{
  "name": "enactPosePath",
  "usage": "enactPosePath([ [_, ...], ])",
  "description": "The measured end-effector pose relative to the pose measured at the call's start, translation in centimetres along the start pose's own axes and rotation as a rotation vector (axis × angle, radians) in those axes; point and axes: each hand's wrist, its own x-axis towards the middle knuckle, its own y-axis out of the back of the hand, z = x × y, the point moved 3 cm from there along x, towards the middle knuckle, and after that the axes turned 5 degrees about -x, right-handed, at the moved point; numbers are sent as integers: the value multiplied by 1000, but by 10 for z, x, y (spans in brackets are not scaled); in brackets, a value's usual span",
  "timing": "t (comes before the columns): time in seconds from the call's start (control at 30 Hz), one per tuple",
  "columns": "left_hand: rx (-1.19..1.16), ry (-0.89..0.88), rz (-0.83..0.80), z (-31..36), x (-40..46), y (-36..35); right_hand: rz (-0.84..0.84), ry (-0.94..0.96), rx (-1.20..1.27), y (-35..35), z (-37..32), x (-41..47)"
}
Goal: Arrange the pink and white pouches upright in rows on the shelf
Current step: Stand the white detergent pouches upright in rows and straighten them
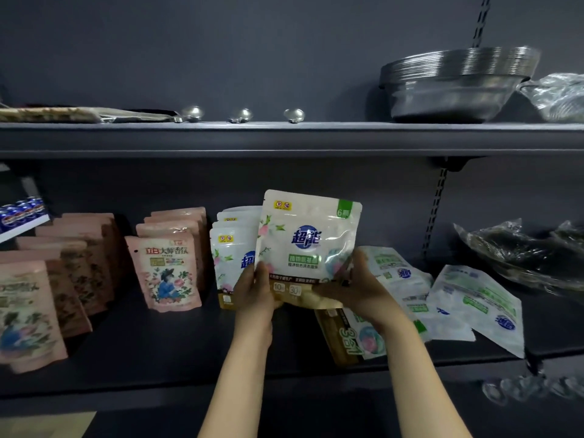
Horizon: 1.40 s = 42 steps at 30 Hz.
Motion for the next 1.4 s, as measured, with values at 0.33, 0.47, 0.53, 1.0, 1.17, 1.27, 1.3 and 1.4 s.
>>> enactPosePath([
  [0.33,378,-88,118,5,21,85,296,-82,-458,-85,10,12],
  [0.47,498,-68,146,0,26,104,239,-125,-519,-106,17,5],
  [0.53,526,-35,126,-5,27,108,231,-134,-420,-112,23,2],
  [1.0,622,14,-120,-26,36,110,280,-154,-256,-129,34,2],
  [1.17,643,-11,-146,-27,39,108,263,-168,-257,-126,30,10],
  [1.27,638,-8,-150,-28,41,109,257,-163,-246,-126,32,11],
  [1.3,633,-6,-153,-28,41,109,256,-161,-245,-126,32,11],
  [1.4,629,2,-152,-29,42,109,247,-163,-234,-125,32,11],
])
